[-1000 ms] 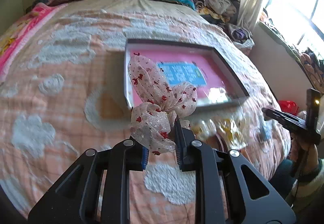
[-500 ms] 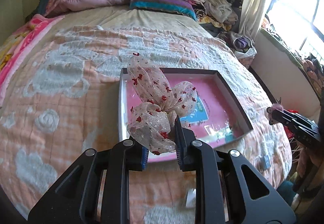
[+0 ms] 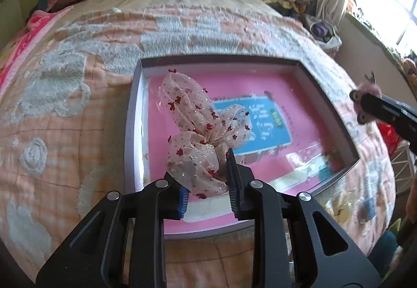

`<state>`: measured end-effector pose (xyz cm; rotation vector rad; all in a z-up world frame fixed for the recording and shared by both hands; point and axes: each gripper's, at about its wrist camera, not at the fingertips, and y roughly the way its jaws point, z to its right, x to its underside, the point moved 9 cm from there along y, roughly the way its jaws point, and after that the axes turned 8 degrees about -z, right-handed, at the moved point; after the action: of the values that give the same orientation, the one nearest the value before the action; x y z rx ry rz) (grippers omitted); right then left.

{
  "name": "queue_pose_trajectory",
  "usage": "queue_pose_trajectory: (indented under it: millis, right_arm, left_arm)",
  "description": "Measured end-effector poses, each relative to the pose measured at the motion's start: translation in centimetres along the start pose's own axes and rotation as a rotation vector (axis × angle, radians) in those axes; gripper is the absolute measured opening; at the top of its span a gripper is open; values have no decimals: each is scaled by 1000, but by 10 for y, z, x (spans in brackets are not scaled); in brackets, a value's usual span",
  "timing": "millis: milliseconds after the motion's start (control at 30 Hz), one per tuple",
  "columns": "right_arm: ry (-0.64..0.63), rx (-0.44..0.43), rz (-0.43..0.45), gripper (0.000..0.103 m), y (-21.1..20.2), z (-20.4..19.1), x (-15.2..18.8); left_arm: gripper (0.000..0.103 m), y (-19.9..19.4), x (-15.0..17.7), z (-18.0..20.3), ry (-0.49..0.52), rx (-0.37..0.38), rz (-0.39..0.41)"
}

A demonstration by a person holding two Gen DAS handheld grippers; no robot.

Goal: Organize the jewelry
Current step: 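Place the bow in the grey box with the left tool while the right tool places the pom-pom clip, then withdraw both tools from the box back over the jewelry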

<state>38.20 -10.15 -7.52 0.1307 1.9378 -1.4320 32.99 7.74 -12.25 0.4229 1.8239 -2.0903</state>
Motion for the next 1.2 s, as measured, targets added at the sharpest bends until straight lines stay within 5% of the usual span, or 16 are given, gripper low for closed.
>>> queue_pose_trajectory:
  millis: [300, 433, 733, 1200]
  right_arm:
    - [26, 26, -34, 33, 25, 8, 10]
    - [62, 17, -23, 65, 23, 12, 15]
    - [90, 23, 54, 84, -10, 20, 28]
    - [153, 33, 152, 88, -78, 45, 36]
  left_arm:
    - [31, 9, 14, -1, 29, -22, -32]
    - [51, 1, 15, -1, 26, -28, -22]
    - [92, -32, 16, -9, 3, -67, 33]
    - [94, -105, 21, -20, -57, -86, 146]
